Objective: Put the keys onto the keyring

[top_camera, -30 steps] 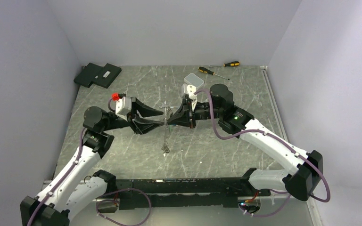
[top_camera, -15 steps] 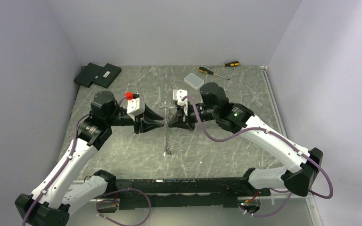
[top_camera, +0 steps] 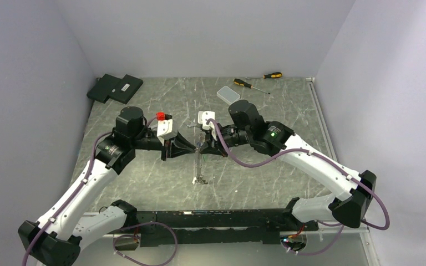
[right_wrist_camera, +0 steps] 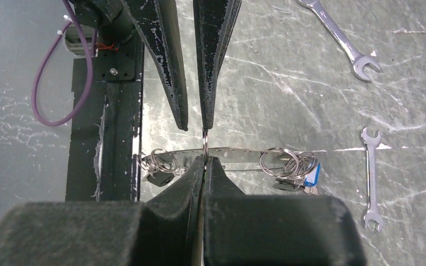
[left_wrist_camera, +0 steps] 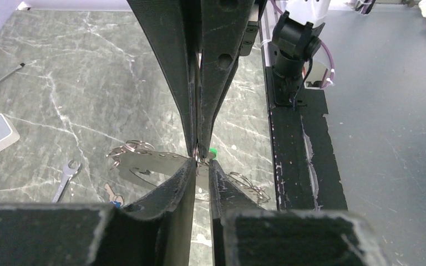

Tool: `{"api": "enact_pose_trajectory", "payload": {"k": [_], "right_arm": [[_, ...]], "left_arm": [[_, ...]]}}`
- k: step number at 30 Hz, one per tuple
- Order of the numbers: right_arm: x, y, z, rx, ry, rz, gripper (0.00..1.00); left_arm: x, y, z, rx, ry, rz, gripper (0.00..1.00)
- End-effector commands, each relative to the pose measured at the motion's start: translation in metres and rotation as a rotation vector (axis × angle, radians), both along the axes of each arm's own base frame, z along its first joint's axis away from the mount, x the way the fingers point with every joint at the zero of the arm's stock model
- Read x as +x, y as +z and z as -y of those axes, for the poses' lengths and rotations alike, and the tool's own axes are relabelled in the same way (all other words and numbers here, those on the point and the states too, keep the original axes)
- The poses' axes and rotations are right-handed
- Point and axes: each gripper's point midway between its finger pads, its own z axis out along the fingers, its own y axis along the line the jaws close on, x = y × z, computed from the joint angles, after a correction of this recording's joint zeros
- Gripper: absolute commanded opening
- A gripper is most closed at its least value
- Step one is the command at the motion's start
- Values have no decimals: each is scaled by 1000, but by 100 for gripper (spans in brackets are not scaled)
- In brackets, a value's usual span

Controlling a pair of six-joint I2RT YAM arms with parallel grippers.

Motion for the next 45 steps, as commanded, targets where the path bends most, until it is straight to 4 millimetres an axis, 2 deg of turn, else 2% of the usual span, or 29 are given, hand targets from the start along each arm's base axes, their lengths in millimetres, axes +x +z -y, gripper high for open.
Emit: {"api": "enact_pose_trajectory", "payload": {"k": [1, 11, 17, 22, 27, 35, 45], "right_arm": [[3, 32, -7, 71, 15, 73, 0], [1, 32, -8, 70, 24, 67, 0], [-1, 31, -8, 68, 33, 64, 0], [-1, 29, -9, 66, 32, 62, 0], [0, 32, -9, 72, 28, 70, 0], [4, 33, -8, 76, 6, 81, 0], [4, 38, -9, 86, 6, 91, 0]], "left_arm": [[-2, 11, 2, 0, -18, 58, 19], [-1, 6, 8, -2, -23, 46, 29], [7, 6, 7, 1, 28, 72, 36], [11, 15, 4, -34, 78, 120, 32], [5, 10, 6, -21, 26, 89, 23], [-3, 8, 9, -29, -31, 68, 24], [0, 1, 11, -10, -33, 43, 26]]}}
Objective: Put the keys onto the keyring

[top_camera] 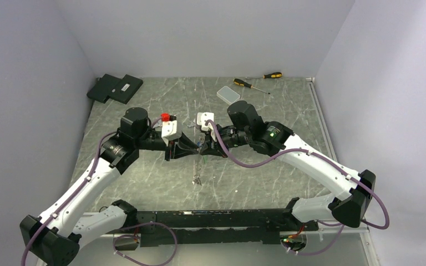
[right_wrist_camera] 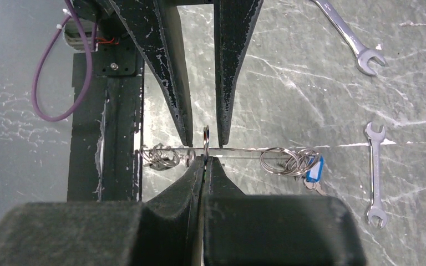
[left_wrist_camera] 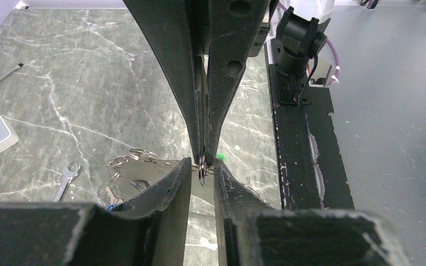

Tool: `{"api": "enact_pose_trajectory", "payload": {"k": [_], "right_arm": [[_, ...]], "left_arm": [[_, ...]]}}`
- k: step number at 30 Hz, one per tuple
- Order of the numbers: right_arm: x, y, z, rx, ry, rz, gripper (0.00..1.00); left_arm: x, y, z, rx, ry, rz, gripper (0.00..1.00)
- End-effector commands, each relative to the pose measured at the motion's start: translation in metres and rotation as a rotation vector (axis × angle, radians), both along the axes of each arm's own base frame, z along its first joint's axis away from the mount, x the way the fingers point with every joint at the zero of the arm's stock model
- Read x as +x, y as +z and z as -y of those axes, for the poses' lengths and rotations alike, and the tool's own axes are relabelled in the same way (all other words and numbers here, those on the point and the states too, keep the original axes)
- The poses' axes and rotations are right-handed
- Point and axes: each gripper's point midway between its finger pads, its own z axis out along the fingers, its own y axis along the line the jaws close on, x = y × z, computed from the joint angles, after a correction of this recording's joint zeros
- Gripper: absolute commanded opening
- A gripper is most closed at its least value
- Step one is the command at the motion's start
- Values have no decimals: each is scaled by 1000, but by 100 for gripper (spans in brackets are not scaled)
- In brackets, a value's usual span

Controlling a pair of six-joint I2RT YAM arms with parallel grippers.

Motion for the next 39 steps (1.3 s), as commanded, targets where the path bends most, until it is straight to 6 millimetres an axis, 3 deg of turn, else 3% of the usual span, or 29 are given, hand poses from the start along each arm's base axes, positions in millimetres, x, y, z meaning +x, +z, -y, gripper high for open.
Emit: {"api": "enact_pose_trajectory", "payload": {"k": [1, 11, 20, 25, 30, 35, 39], "right_arm": [[6, 43, -9, 111, 5, 101, 0], [3, 45, -11, 129, 21, 97, 0], [1, 47, -11, 140, 29, 97, 0], [1, 48, -11, 143, 28, 98, 0], [0, 48, -10, 150, 23, 99, 0], [0, 45, -7, 163, 7, 102, 35], [0, 39, -1, 165, -13, 88, 42]], "left_arm": [[-2, 9, 2, -17, -24, 33, 26], [0, 7, 4, -26, -12, 33, 16], [-1, 1, 5, -22, -24, 27, 16], [0, 0, 4, -14, -19, 34, 0], [0, 1, 3, -13, -12, 34, 0], [4, 11, 1, -32, 31, 53, 0], [2, 18, 0, -60, 32, 66, 0]]}}
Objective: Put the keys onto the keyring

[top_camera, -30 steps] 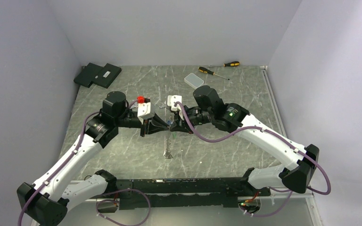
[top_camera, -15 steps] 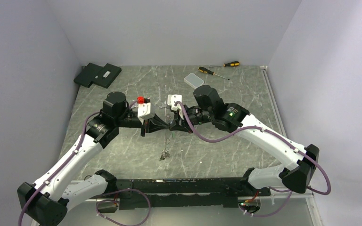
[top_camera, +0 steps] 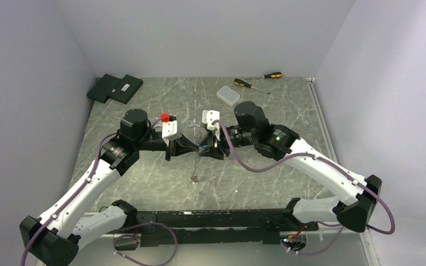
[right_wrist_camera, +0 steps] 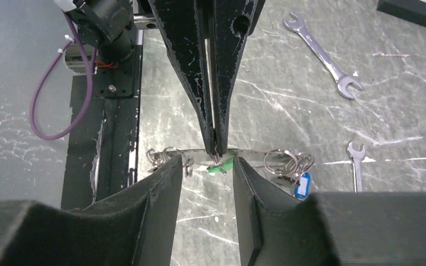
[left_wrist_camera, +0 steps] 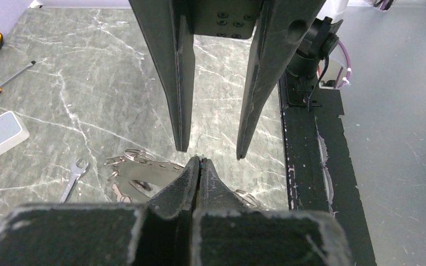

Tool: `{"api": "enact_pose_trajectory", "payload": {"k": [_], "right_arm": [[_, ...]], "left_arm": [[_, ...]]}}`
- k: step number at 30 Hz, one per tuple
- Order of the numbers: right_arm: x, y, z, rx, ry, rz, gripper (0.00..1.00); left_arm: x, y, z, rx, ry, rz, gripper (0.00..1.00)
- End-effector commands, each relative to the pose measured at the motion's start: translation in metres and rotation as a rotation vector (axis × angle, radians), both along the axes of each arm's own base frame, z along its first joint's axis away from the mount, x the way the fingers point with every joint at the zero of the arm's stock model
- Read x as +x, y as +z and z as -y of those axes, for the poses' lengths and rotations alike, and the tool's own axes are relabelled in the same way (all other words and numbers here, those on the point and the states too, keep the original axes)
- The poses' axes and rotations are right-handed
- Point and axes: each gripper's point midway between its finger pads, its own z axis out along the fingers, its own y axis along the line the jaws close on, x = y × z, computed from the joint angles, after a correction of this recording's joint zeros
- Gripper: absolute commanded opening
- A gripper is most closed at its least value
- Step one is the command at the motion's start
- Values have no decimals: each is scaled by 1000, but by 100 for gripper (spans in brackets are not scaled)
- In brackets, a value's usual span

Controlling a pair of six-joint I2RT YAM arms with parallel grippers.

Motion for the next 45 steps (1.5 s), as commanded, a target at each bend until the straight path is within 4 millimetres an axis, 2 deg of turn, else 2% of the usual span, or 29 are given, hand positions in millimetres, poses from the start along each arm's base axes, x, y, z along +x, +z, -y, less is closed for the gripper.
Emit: {"api": "enact_pose_trajectory", "payload": {"k": [1, 6, 11, 18, 23, 30, 32, 36, 39, 45], "right_arm": [[-1, 19, 3, 86, -12, 38, 43], [-3, 21, 11, 134, -8, 23, 43], [-2, 19, 9, 137, 8, 7, 38], [-5, 26, 3, 159, 45, 0, 38], [-4, 26, -2, 166, 61, -11, 29], [1, 26, -6, 160, 58, -9, 27], [2, 26, -7, 158, 54, -6, 28], [4, 26, -6, 151, 44, 3, 38], [6, 26, -3, 152, 27, 17, 39], [4, 30, -6, 158, 42, 5, 25]], "left_arm": [[-5, 22, -2, -64, 3, 55, 0], [-7, 33, -5, -116, 1, 62, 0], [-9, 41, -6, -150, -12, 66, 0], [-11, 41, -7, -157, -11, 62, 0], [-11, 39, -7, -154, -18, 56, 0], [-10, 37, -7, -152, -22, 47, 0], [-11, 37, -6, -151, -24, 45, 0], [-9, 36, -7, -150, -23, 43, 0], [-9, 36, -7, -149, -23, 37, 0], [-8, 40, -6, -163, -33, 54, 0]]}}
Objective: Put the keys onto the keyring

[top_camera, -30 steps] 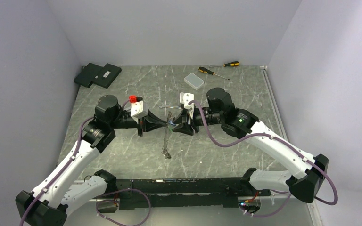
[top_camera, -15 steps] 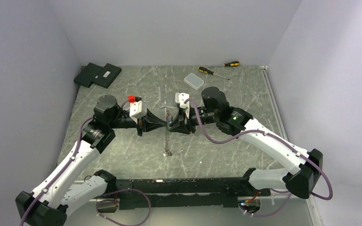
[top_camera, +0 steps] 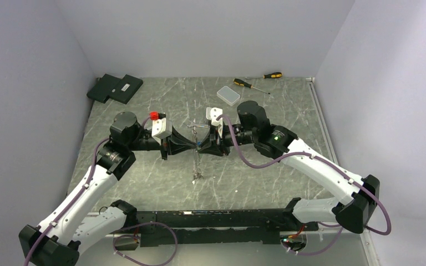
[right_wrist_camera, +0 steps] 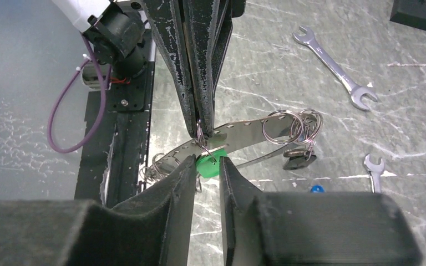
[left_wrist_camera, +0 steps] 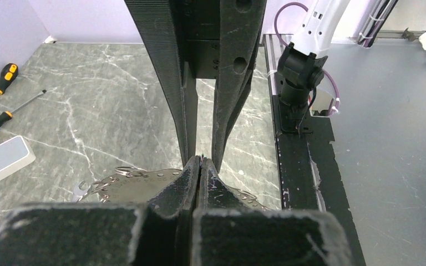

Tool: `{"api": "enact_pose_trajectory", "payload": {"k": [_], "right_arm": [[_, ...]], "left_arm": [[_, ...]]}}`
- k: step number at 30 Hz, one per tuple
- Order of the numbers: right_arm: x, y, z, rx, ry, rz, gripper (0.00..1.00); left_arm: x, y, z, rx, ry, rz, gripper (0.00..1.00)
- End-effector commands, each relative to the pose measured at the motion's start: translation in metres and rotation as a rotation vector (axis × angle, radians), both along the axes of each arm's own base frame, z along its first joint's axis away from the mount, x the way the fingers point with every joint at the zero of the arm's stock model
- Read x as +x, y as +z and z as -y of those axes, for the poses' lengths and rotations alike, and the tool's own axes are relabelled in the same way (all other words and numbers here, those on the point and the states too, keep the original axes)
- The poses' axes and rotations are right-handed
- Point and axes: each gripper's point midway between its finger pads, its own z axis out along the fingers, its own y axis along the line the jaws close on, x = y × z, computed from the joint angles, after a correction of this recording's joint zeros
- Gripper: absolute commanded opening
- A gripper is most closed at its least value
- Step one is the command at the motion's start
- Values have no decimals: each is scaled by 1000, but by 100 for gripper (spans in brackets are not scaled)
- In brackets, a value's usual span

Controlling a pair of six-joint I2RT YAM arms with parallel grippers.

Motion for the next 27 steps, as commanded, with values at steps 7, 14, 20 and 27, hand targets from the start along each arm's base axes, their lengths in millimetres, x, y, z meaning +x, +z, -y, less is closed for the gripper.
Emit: {"api": "enact_pose_trajectory", "payload": {"k": [7, 14, 20, 27], "right_arm": [[2, 35, -5, 82, 19, 68, 23], [2, 36, -5, 83, 15, 72, 29], [4, 40, -5, 94, 4, 88, 38], [3, 45, -5, 106, 12, 90, 35]], "left_arm": [[-4, 15, 1, -42, -40, 51, 0], [-5, 15, 2, -42, -45, 50, 0], [-6, 14, 2, -42, -53, 47, 0], [-6, 13, 2, -40, -56, 43, 0]]}}
